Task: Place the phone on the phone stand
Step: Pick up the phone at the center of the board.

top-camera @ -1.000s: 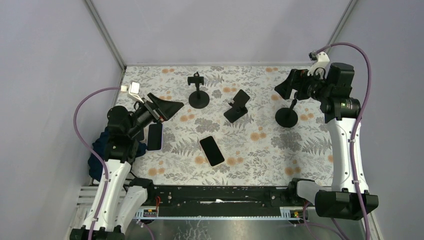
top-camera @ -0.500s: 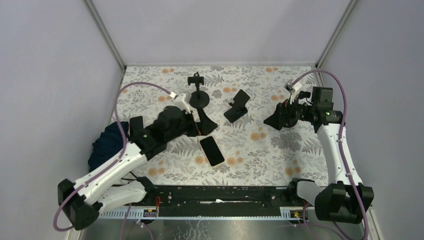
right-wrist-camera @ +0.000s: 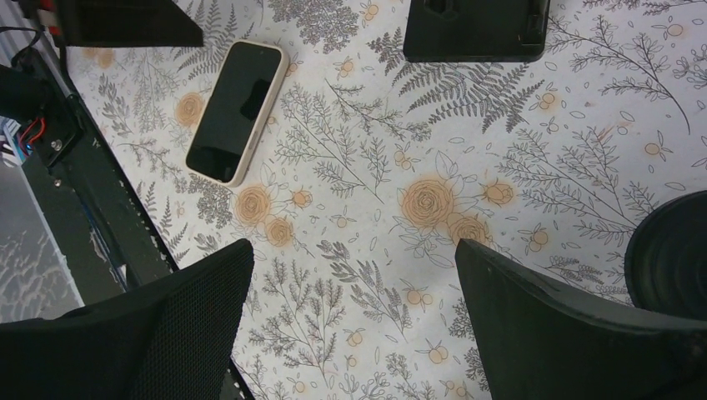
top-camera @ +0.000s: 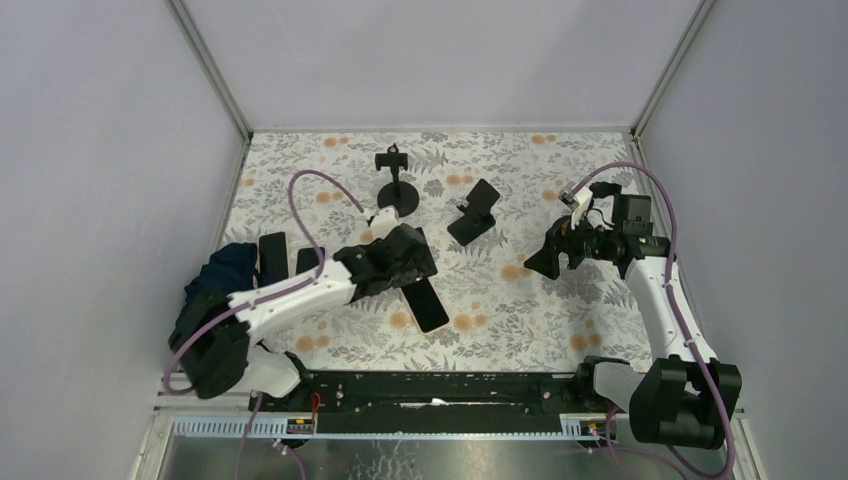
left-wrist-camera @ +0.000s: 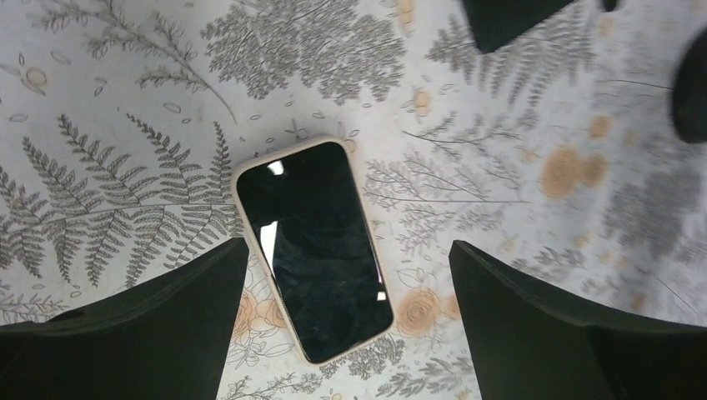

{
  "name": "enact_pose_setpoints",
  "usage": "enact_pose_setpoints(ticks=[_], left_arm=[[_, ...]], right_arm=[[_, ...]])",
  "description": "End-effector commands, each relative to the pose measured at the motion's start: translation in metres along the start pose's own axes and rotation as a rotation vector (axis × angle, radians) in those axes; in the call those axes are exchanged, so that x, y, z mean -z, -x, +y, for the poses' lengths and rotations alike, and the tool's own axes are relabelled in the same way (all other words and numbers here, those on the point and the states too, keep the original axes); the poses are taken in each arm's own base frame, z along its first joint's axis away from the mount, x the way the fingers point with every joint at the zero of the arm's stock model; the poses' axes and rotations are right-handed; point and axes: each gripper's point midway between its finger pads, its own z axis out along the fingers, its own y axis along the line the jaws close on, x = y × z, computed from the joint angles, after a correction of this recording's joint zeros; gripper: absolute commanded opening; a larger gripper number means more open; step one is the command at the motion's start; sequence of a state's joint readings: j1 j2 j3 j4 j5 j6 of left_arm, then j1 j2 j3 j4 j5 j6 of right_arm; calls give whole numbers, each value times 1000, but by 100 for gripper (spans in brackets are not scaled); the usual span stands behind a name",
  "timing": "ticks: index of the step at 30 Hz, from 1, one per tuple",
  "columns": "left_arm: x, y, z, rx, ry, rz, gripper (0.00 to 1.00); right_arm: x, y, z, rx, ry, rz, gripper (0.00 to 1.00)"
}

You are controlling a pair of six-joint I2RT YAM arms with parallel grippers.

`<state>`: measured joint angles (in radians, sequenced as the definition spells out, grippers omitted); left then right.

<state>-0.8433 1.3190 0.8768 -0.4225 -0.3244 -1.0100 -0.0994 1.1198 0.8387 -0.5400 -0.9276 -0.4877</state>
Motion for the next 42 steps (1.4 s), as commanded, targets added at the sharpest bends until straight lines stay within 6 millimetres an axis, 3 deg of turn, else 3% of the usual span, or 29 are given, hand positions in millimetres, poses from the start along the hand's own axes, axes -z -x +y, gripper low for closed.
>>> enact_pose_setpoints(ticks=[1, 10, 15, 42], left_arm=[[-16, -2, 7, 43, 151, 6, 99], [-42, -38, 17, -7, 343, 130, 99], [-44, -51, 21, -39, 410, 158, 99], [-50, -74, 32, -5, 445, 173, 99]], right_arm=[[3, 7, -6, 68, -27, -5, 100], [4, 1, -13, 79, -66, 20, 100], [4, 2, -13, 78, -68, 19, 100], [3, 2, -7, 68, -37, 9, 100]])
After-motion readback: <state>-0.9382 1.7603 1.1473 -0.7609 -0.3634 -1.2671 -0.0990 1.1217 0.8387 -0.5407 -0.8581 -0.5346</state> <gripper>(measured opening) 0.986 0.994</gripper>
